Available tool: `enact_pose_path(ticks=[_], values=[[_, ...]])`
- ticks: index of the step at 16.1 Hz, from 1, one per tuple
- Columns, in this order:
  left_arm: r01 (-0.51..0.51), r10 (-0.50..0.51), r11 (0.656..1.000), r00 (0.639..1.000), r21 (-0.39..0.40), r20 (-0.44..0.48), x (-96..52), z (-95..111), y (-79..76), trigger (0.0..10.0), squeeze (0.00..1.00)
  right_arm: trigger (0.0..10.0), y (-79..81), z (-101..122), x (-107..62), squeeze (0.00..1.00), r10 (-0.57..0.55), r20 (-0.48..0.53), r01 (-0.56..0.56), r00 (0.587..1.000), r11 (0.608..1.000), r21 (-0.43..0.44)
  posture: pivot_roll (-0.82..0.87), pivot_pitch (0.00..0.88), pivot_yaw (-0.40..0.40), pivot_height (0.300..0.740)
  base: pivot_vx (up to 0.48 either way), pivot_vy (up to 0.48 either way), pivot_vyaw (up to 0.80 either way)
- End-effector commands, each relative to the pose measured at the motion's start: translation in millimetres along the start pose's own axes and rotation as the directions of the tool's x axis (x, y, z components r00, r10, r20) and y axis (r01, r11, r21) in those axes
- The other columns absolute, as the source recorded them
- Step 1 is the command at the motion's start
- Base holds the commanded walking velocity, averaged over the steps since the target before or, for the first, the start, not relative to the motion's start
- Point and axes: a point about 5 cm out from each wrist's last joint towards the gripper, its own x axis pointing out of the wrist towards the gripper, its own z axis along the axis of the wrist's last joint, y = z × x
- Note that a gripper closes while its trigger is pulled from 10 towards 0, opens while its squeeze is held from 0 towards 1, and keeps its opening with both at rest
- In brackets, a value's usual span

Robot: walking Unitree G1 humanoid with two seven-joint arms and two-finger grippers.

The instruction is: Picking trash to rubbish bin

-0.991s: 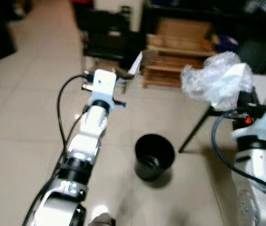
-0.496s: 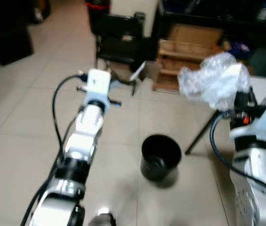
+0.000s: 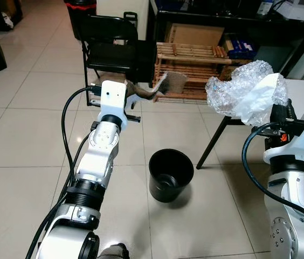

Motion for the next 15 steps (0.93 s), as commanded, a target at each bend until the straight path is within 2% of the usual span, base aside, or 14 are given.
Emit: enact_pose_path(ticks=[1,3,9,11,12,14,15], values=[[0.013,-0.013,1.000,1.000,0.002,-0.004,1.5,1.8,-2.3,10.0,0.00,10.0,-1.9,3.7,0.9,0.00,-0.006,0.016,0.006,1.000,1.000,-0.001,0.16,0.094,-0.070,0.740,0.458,0.000,0.00],[0.012,-0.012,1.000,1.000,-0.007,-0.013,1.9,0.8,-2.0,9.5,0.00,10.0,-1.8,3.9,0.8,0.00,-0.004,0.017,0.004,1.000,1.000,-0.003,0.16,0.096,-0.071,0.740,0.461,0.000,0.00],[0.013,-0.013,1.000,1.000,0.000,-0.013,1.7,-0.2,-1.6,9.5,0.00,10.0,-1.8,3.8,0.7,0.00,-0.004,0.017,0.004,1.000,1.000,-0.003,0.16,0.095,-0.071,0.740,0.461,0.000,0.00],[0.015,-0.015,1.000,1.000,0.003,-0.016,1.8,-0.7,-1.6,8.9,0.00,10.0,-1.6,4.1,0.8,0.00,-0.005,0.019,0.005,1.000,1.000,-0.003,0.16,0.095,-0.071,0.740,0.465,0.000,0.00],[0.015,-0.015,1.000,1.000,0.004,-0.016,1.7,-0.7,-1.6,8.9,0.00,10.0,-1.7,4.2,0.7,0.00,-0.005,0.019,0.005,1.000,1.000,-0.003,0.16,0.095,-0.071,0.740,0.465,0.000,0.00],[0.030,-0.030,1.000,1.000,-0.002,-0.003,1.2,0.3,-3.8,10.0,0.00,10.0,-1.9,4.5,0.4,0.00,-0.007,0.020,0.007,1.000,1.000,-0.002,0.16,0.095,-0.071,0.740,0.232,0.000,0.00],[0.032,-0.032,0.999,0.999,0.000,-0.003,1.0,0.2,-4.6,7.1,0.00,10.0,-2.1,4.5,0.3,0.00,-0.009,0.020,0.009,1.000,1.000,-0.001,0.16,0.095,-0.071,0.740,0.000,0.000,0.00]])
